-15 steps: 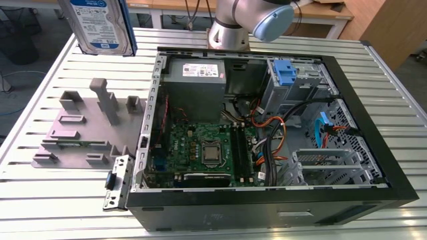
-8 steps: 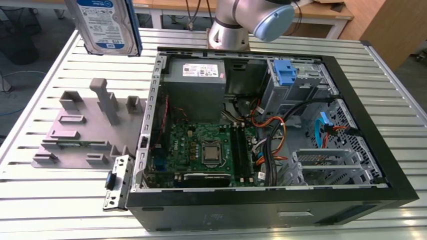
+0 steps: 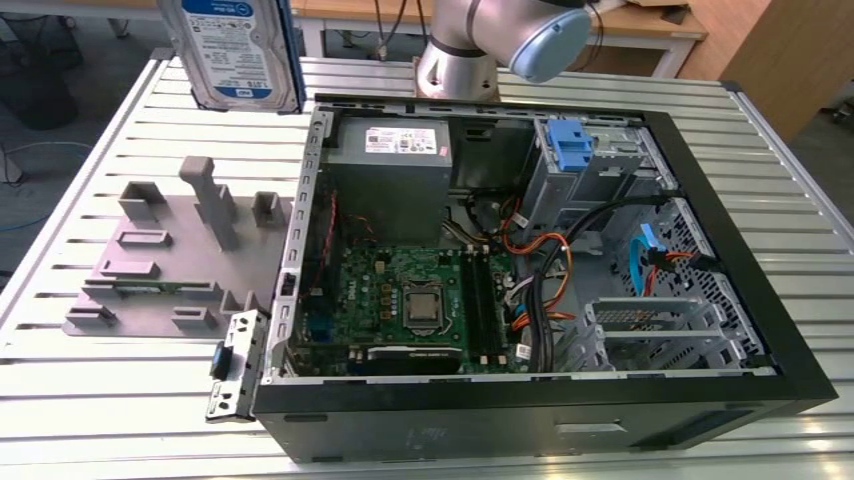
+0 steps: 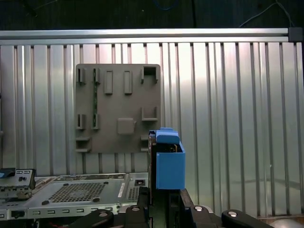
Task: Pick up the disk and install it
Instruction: 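Pick up the disk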
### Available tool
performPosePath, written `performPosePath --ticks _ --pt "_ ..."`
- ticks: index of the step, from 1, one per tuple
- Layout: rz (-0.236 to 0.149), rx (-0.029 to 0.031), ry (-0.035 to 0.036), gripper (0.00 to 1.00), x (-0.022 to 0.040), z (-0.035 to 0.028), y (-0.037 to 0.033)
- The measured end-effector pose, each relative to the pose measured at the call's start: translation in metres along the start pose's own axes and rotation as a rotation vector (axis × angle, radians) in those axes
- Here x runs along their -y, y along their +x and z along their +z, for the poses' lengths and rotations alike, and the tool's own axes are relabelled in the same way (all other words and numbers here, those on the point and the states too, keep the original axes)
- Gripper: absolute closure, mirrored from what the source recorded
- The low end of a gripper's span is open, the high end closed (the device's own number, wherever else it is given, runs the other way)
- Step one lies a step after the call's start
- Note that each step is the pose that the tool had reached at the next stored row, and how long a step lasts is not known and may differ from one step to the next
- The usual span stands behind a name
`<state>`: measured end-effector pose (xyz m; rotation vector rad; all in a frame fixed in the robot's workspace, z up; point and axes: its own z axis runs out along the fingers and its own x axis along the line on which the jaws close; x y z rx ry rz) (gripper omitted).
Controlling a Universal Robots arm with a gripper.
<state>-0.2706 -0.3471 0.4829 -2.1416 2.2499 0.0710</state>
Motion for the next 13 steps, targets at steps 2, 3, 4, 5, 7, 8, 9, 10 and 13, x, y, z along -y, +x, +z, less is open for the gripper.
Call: performPosePath --ticks 2,3,4,5,7,8,9,10,13 --pt "0.000 0.0000 0.0000 0.65 0.0066 -0.0001 -0.0003" --pt "0.000 0.0000 -0.0001 0.65 0.0100 -0.0001 -0.0005" --pt "0.000 0.0000 -0.0001 0.65 0.0135 -0.0001 -0.0007" --pt "0.000 0.0000 -0.0001 0.65 0.0169 -0.0001 -0.0009" --pt "0.000 0.0001 0.0000 0.65 0.0238 -0.0001 -0.0012" --pt "0.000 0.0000 0.0000 0.65 0.0274 -0.0002 -0.0014" --pt "0.000 0.0001 0.0000 0.65 0.0309 -0.0002 -0.0015" --pt "0.000 0.0000 0.0000 0.65 0.0343 -0.0002 -0.0017" --pt "0.000 0.0000 0.0000 0.65 0.0445 -0.0003 -0.0022"
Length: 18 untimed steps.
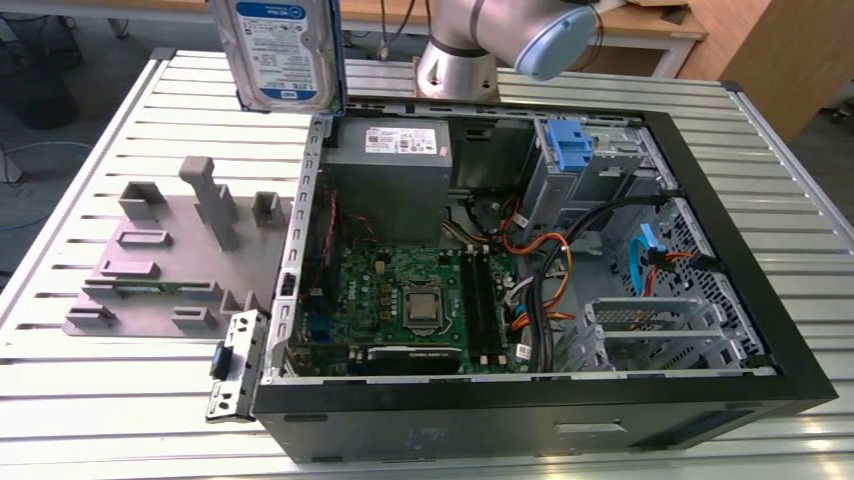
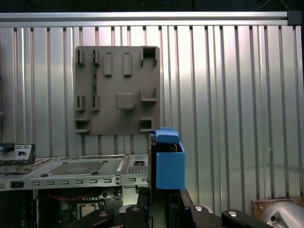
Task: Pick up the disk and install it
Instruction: 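Pick up the disk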
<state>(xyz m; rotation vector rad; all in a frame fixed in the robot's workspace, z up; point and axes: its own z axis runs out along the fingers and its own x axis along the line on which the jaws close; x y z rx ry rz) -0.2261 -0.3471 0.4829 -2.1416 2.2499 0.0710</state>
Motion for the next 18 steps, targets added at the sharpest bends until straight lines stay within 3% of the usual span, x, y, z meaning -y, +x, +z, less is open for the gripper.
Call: performPosePath --ticks 18 --pt "0.000 0.0000 -0.0001 0.65 0.0633 -0.0004 -0.0031"
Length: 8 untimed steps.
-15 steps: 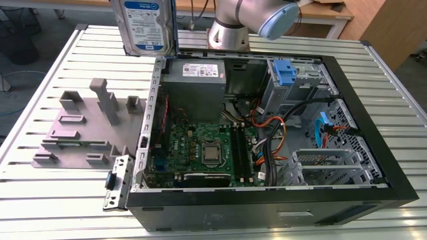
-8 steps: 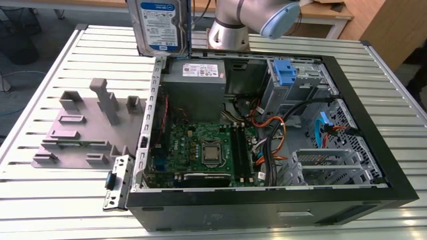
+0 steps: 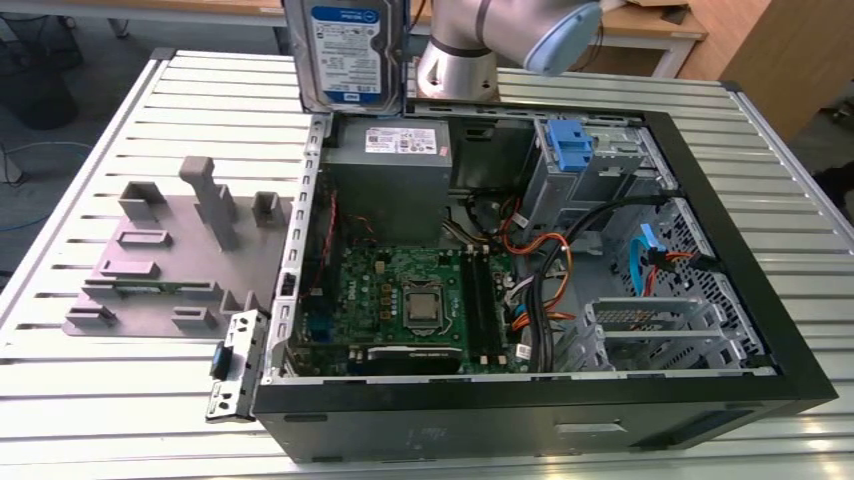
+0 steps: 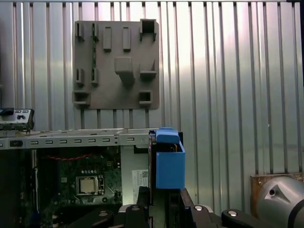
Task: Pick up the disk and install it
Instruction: 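Pick up the disk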
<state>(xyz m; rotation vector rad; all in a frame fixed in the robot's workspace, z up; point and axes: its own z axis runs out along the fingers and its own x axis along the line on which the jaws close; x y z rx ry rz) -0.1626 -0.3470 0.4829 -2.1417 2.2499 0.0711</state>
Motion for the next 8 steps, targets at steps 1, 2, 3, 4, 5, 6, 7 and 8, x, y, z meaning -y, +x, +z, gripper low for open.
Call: performPosePath --ticks 1,2,3,4,5,6,7,8 --pt "0.000 -0.0001 0.0000 0.65 0.0037 0.0000 -0.0002" --pt "0.000 -0.0001 0.0000 0.65 0.0073 -0.0001 -0.0004" --pt "0.000 0.0001 0.0000 0.65 0.0109 0.0000 -0.0005" --pt "0.000 0.0001 0.0001 0.65 0.0147 0.0000 -0.0007" --pt "0.000 0.0001 0.0001 0.65 0.0185 0.0000 -0.0009" --pt "0.000 0.0001 0.0001 0.65 0.0228 -0.0001 -0.0011" --pt "0.000 0.0000 0.0000 0.65 0.0267 -0.0001 -0.0013" --pt "0.000 0.0000 0.0000 0.65 0.0308 -0.0001 -0.0015"
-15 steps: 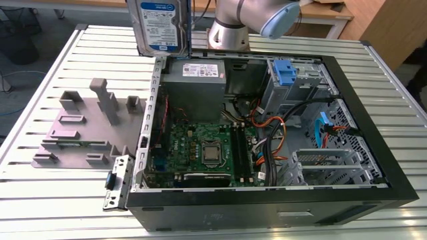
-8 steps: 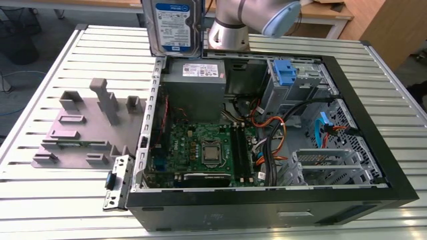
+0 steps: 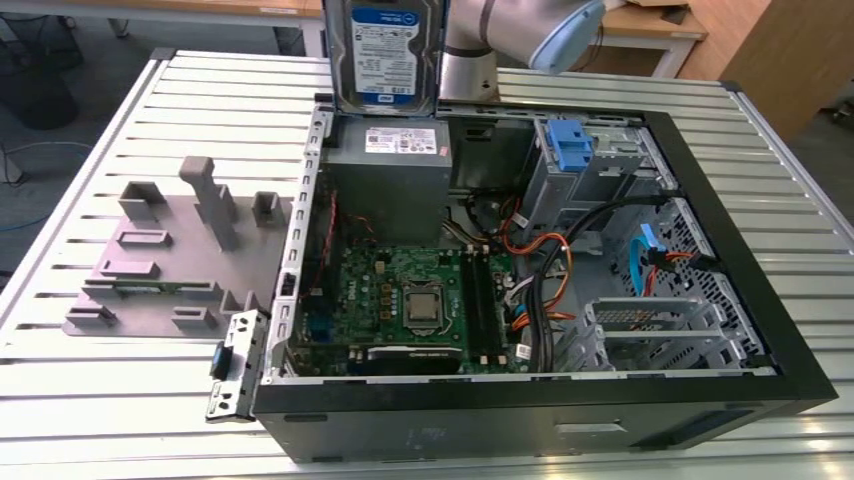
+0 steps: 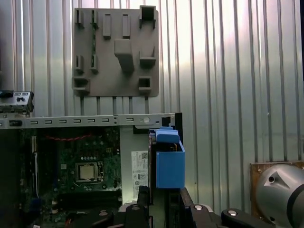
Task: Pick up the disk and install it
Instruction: 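Pick up the disk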
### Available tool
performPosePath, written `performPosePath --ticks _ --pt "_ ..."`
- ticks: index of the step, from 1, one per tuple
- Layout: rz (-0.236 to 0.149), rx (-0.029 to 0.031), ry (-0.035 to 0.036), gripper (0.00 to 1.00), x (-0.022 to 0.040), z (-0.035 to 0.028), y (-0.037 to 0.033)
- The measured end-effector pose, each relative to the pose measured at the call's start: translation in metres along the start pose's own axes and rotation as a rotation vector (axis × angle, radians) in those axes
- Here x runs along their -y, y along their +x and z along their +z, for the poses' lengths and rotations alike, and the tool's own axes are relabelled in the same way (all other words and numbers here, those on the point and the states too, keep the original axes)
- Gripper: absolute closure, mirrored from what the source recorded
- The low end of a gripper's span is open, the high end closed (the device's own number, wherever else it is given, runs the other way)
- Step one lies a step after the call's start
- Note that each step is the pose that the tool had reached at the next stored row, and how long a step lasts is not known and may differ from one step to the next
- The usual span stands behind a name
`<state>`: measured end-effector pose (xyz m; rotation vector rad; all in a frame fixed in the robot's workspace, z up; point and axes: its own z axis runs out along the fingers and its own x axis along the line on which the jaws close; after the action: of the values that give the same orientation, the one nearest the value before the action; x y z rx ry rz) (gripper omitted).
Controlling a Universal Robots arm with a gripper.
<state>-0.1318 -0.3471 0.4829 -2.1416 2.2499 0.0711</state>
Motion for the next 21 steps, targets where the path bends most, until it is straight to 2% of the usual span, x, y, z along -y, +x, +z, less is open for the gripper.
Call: performPosePath --ticks 21 --pt "0.000 -0.0001 -0.0006 0.65 0.0877 -0.0002 -0.0043"
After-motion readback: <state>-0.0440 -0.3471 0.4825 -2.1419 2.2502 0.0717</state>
